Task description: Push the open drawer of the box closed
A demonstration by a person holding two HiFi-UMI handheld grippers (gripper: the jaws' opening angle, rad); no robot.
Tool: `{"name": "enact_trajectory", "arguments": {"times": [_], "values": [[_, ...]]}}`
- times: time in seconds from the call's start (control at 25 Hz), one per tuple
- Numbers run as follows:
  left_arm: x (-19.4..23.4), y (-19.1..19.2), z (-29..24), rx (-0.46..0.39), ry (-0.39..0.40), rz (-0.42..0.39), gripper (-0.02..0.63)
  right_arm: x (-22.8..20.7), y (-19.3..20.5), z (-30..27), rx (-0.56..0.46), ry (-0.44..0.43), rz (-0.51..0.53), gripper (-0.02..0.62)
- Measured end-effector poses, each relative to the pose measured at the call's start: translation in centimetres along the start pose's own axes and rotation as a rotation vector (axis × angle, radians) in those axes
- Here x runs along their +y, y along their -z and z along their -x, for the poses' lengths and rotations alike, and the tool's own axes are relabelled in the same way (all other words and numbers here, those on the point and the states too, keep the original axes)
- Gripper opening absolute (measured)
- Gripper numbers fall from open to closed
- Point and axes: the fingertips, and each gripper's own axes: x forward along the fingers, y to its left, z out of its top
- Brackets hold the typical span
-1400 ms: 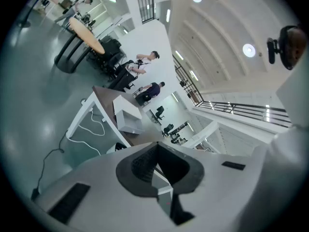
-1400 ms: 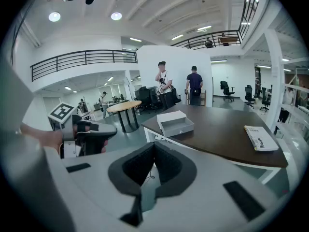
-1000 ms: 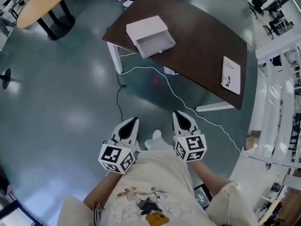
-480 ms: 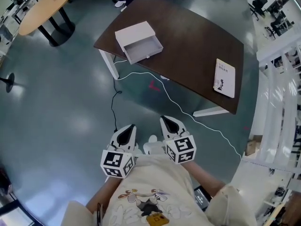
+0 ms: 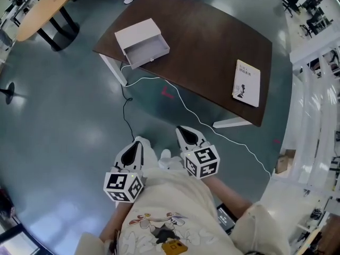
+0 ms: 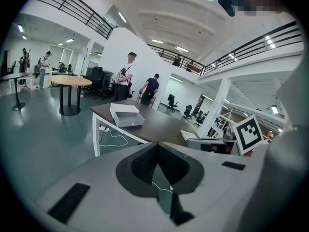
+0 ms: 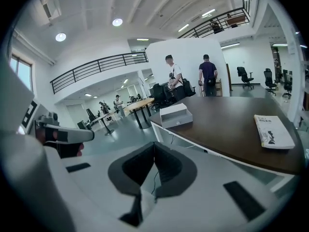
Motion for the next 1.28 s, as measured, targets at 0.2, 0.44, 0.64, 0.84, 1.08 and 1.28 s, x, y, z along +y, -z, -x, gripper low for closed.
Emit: {"name": "enact_trajectory", "arguments": {"times": [0.2, 0.44, 0.64, 0.84, 1.08, 1.28], "values": [[-0.6, -1.5, -3.3, 0.007, 0.010, -0.010, 0.006, -2.6, -0.6, -0.9, 0.015, 0.009, -0.019, 0.006], [1.4, -2.9, -7.9, 0.033, 0.016, 0.017, 0.006, -5.1, -1.9, -4.8, 0.044, 0.010, -0.025, 0.006], [5.0, -6.3, -12.7, 0.062, 0.028, 0.024, 0.006, -7.0, -4.7, -10.1, 0.062, 0.022, -0.030, 0.006], [9.8, -9.8, -18.1, 0.123, 0.056, 0.041, 0.006, -8.6, -8.2, -16.8, 0.093, 0.041, -0.028, 0.006], [15.1, -14.0, -24.4, 0.190, 0.122, 0.034, 0.006, -10.1, -11.8, -23.7, 0.135, 0.061, -0.017, 0.006], [18.3, -15.5, -28.1, 0.218, 0.162, 0.042, 0.006, -11.5, -12.9, -27.7, 0.177, 0.102, -0.017, 0.006]]}}
